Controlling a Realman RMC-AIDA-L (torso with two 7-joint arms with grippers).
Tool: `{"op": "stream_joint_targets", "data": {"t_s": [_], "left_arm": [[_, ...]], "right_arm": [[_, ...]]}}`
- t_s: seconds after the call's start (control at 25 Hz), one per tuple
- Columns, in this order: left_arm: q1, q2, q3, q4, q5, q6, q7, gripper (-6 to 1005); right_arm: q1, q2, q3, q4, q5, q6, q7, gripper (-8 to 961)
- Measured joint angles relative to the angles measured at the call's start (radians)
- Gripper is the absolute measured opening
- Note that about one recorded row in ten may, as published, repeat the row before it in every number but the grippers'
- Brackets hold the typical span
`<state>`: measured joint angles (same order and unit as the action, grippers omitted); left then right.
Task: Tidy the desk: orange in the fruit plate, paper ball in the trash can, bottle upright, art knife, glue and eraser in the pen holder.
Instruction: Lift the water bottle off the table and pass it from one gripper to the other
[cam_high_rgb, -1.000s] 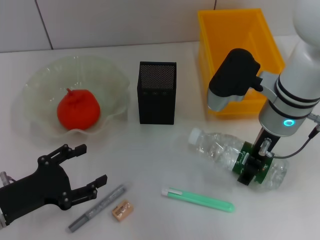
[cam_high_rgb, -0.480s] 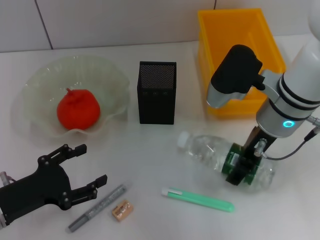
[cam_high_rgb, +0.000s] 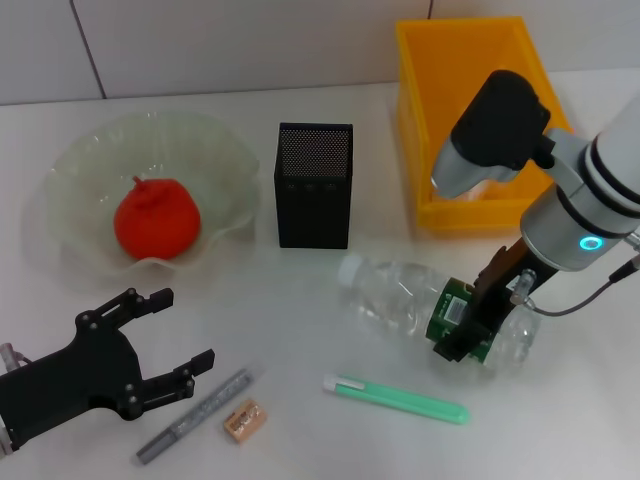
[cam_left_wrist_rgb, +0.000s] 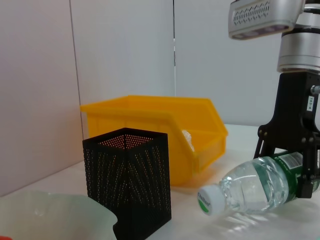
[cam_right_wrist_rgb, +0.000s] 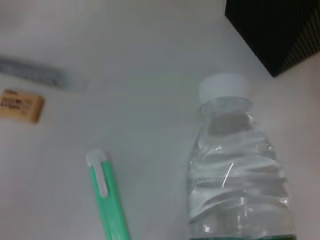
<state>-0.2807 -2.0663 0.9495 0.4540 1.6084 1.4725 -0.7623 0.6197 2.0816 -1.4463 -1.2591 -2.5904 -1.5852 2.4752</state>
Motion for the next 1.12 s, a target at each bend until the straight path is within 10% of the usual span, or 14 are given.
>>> {"op": "stream_joint_targets", "data": {"t_s": [0.72,1.12], "left_arm": [[0.014,-0.004,-0.04,-0.003,-0.039,0.029,0.002,834],[0.016,0.0,-0.059,-0.116,-0.272,0.197,0.001,833]], "right_arm": [[-0.221,0.0,0.239,-0.084,0.345,-0.004,-0.333,772],[-0.363,0.0,0.421,0.132,0.712,-0.001,-0.838,775]]}}
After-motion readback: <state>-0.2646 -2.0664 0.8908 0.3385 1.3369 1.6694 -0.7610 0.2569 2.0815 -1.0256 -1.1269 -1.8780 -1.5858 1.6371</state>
